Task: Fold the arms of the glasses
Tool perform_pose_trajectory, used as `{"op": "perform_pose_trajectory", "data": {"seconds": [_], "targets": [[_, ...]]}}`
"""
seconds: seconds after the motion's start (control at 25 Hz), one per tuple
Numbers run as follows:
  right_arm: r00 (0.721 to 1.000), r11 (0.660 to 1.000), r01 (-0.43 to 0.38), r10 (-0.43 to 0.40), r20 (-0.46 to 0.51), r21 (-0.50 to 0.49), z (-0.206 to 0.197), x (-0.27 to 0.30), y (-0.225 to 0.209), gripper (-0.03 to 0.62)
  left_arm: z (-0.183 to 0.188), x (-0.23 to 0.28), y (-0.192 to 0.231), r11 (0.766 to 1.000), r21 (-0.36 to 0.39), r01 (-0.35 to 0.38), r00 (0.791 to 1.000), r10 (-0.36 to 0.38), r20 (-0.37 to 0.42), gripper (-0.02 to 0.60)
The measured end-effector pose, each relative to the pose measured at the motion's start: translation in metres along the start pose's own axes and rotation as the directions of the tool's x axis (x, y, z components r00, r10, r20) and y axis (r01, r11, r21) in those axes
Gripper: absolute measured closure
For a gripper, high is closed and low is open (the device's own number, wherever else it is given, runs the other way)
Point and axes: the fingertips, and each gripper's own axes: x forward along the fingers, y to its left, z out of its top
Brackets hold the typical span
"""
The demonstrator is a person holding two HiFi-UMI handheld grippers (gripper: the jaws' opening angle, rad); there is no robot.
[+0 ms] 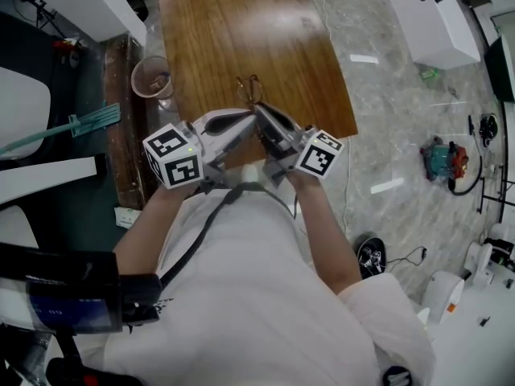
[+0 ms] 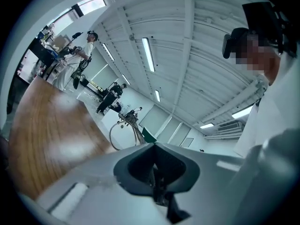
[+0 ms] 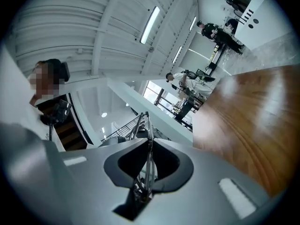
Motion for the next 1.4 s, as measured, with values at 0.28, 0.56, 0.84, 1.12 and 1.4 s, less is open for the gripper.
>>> {"op": "perform_pose_trajectory", "data": {"seconds": [0.28,0.56,0.84,1.12,1.4], "targets": [[0.999,0.998,-0.018,0.016,-0.040,-0.058,0.000,0.002,0.005,0.559,-0.002,-0.003,0.001,0.998,-0.055,0.005,1.000,-0.004,0.016,0.577],[0.996,0.993,-0.014,0.004,-0.085,-0.120,-0.004,0.002,0.002,0.559,0.000,-0.005,0.005,0.996,-0.089,-0.018,0.999,0.022,0.037,0.577],[0.988,0.983,0.012,-0.040,-0.146,-0.185,-0.011,0.001,-0.010,0.560,-0.008,-0.010,0.013,0.995,-0.087,-0.043,0.999,0.046,0.027,0.575],[0.924,0.898,0.118,-0.255,-0.286,-0.423,-0.024,-0.001,-0.078,0.559,-0.036,-0.025,0.057,0.977,-0.010,-0.215,0.975,0.214,-0.054,0.575],[0.774,0.653,0.009,-0.484,-0.409,-0.757,-0.042,0.011,-0.146,0.559,-0.050,-0.051,0.098,0.921,-0.008,-0.389,0.920,0.387,-0.066,0.577]]}}
